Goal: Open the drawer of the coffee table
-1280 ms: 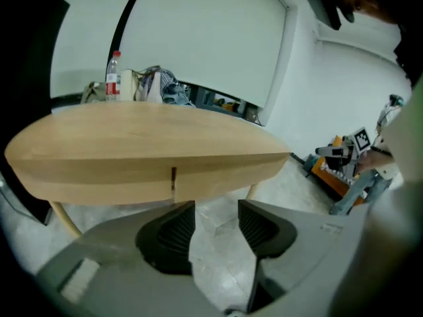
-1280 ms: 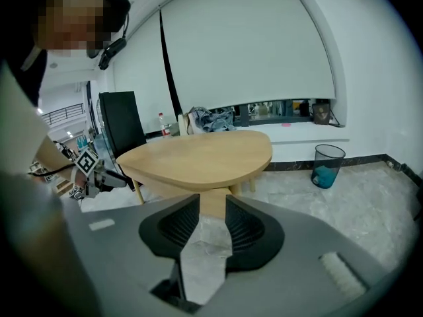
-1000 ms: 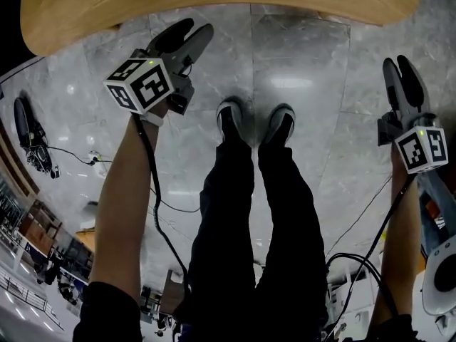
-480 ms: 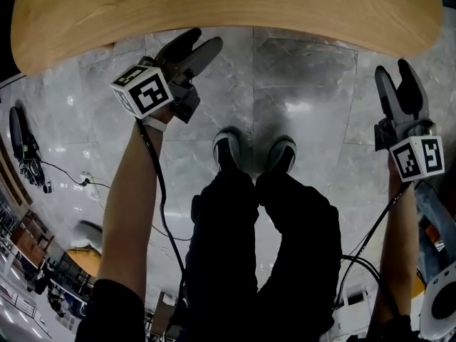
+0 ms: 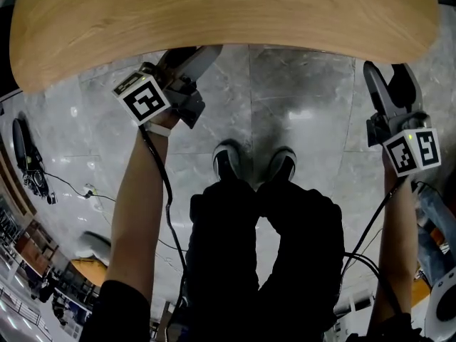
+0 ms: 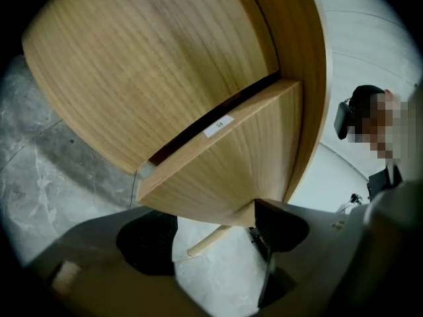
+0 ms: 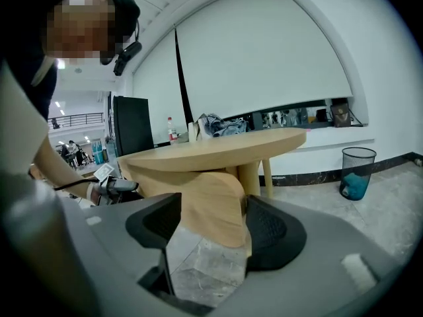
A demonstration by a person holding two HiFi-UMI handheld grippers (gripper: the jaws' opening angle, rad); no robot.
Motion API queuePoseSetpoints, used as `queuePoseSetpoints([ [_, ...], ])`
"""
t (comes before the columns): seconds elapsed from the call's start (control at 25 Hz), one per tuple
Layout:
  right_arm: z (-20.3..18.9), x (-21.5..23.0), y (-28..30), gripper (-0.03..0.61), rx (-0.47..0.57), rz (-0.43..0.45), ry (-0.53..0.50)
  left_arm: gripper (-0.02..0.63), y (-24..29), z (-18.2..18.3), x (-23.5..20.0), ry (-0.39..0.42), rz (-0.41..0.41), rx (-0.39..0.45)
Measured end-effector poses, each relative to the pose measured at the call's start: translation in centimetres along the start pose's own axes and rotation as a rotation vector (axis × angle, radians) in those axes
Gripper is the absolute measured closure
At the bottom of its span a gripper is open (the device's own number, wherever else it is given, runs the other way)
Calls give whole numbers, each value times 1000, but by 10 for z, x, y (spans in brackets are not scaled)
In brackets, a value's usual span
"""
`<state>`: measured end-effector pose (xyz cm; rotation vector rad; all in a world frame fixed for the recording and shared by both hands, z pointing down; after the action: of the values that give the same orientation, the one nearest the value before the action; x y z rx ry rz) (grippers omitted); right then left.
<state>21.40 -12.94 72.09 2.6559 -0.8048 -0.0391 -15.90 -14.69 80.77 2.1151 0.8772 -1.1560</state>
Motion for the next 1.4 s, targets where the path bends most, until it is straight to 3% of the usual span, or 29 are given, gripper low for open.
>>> queuePoseSetpoints([
  [0.12, 8, -1, 6, 275, -1, 2, 2, 242, -4, 7, 3, -53, -35, 45],
  [0.24, 7, -6, -1, 275, 6, 13, -7, 245, -10, 2, 9, -57, -58, 59],
  [0.56, 7, -3, 0, 285, -45, 20, -20, 245, -9, -4, 6, -72, 17, 6],
  [0.72, 10, -11, 3, 273, -107, 32, 5, 245, -20, -13, 6, 88, 222, -169],
  [0.84, 11, -12, 3, 266, -161, 28, 14, 245, -44, -3, 18, 227, 429, -227],
  [0.96, 10, -10, 1, 284, -197, 4, -25, 245, -60, 19, 43, 476, 599, -258],
  [1.04, 9, -9, 1, 285, -212, -15, -40, 245, -59, 24, 55, 597, 638, -305],
  [1.12, 10, -9, 1, 288, -219, -30, -37, 242, -52, 25, 59, 613, 645, -329],
  [1.28, 10, -15, 1, 285, -224, -55, -18, 244, -43, 25, 59, 507, 657, -286],
  [1.4, 10, -15, 3, 295, -232, -52, -25, 244, -41, 26, 59, 487, 660, -262],
])
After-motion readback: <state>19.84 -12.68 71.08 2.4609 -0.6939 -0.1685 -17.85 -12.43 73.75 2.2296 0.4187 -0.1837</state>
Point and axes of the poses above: the fingertips, and each gripper's own axes: y forward along the fingers, x to its right, z out of its top, the point moved 6 cm from there along -y, backward along the fingers, and after that the axes turned 7 degrees about -y, right-handed, at the moved point
